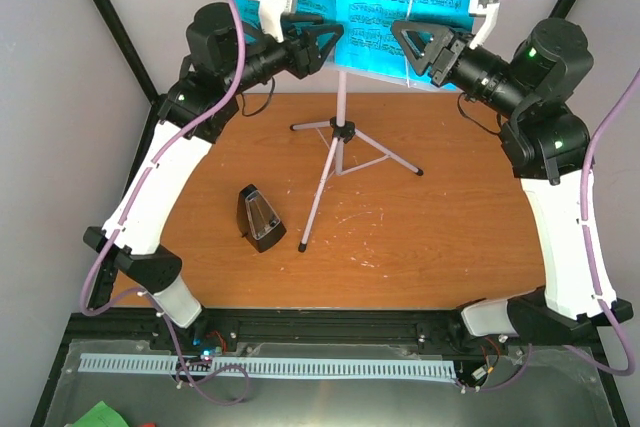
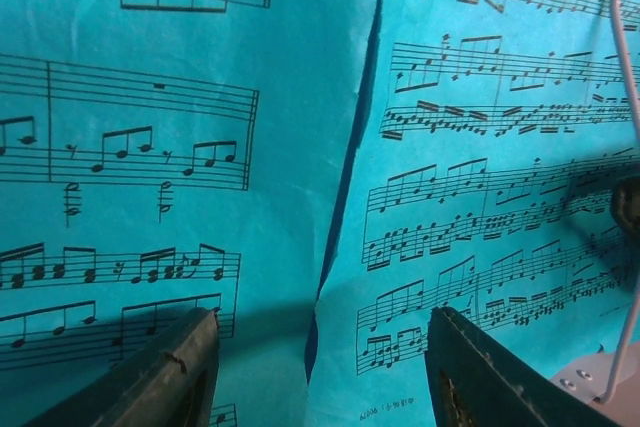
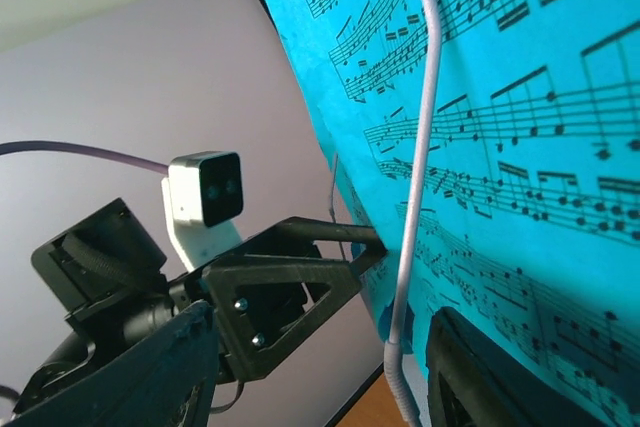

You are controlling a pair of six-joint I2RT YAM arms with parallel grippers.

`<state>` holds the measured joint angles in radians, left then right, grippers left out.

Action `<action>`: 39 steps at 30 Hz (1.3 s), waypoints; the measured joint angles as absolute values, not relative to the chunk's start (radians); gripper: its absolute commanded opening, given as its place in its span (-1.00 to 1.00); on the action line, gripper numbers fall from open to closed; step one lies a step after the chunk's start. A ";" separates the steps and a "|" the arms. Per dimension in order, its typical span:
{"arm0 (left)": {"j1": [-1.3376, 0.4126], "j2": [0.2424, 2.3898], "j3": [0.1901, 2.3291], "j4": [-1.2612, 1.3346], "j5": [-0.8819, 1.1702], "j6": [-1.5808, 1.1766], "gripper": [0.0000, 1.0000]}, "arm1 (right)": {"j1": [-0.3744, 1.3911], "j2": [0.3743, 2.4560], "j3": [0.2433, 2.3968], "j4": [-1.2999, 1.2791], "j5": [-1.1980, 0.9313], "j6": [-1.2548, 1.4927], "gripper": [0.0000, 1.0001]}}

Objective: Pack up the instrument practice props

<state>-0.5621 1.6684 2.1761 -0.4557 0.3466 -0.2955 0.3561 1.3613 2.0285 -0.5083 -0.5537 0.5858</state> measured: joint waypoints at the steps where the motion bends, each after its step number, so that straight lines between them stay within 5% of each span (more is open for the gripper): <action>1: -0.562 1.660 2.167 -0.450 0.347 -0.290 0.16 | 0.358 1.364 2.032 -0.508 -0.549 0.584 0.11; 20: -0.561 1.687 2.248 -0.298 0.389 -0.244 -0.19 | 0.413 1.438 2.101 -0.521 -0.480 0.551 -0.06; 39: -0.561 1.808 2.301 -0.075 0.465 -0.138 -0.26 | 0.428 1.438 2.101 -0.522 -0.456 0.534 -0.08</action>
<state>-0.5610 1.8080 2.3013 -0.0750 0.4652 -0.1379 0.4282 1.4380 2.1014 -0.5217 -0.4557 0.5343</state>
